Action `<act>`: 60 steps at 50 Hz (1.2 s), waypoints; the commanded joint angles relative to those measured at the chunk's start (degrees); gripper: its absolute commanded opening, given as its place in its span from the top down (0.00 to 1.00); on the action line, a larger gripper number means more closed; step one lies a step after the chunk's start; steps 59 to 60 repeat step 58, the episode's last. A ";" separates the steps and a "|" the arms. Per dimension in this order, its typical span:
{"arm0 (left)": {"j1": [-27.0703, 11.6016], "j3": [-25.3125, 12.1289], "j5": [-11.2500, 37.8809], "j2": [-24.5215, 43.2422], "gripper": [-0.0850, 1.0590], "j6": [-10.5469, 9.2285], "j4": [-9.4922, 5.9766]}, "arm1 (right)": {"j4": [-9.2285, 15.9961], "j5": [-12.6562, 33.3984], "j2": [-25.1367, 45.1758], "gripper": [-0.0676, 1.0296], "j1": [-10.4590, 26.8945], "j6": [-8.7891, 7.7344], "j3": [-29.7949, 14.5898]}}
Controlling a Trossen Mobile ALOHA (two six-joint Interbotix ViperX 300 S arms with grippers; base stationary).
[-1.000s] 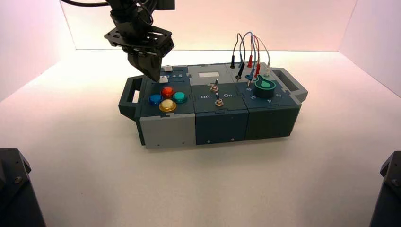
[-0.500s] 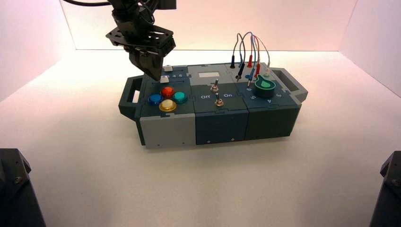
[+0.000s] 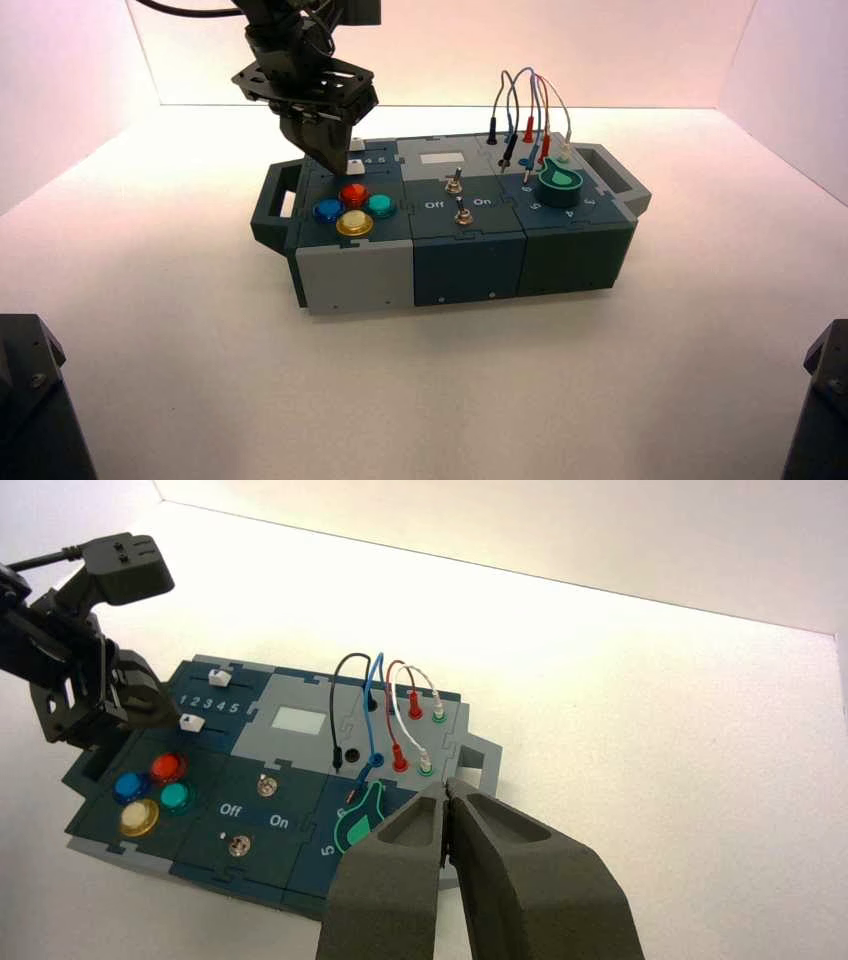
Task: Move the bottom slider to position 3.
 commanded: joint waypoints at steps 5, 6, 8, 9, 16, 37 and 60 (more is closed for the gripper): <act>-0.35 -0.97 -0.18 -1.14 0.95 0.18 -0.09 | -0.09 -0.26 0.35 0.96 -0.09 0.00 -0.79; -0.35 -0.88 -0.18 -1.41 0.95 0.18 -0.09 | -0.09 -0.26 0.35 0.96 -0.09 0.00 -0.79; -0.26 -0.62 -0.18 -1.76 0.95 0.18 -0.09 | -0.09 -0.26 0.35 0.96 -0.09 0.00 -0.79; -0.26 -0.44 -0.18 -2.02 0.95 0.18 -0.09 | -0.09 -0.26 0.35 0.96 -0.09 0.09 -0.79; -0.35 0.62 -0.18 -3.96 0.95 0.18 0.18 | -0.09 -0.18 0.35 0.96 -0.09 0.00 -0.79; -0.26 5.19 4.48 -14.50 0.95 -0.35 0.35 | -0.09 0.26 0.88 0.96 -0.09 0.44 -0.79; -0.35 8.00 3.78 -17.14 0.95 -0.53 0.35 | -0.09 0.62 2.46 0.96 -0.09 0.53 -0.88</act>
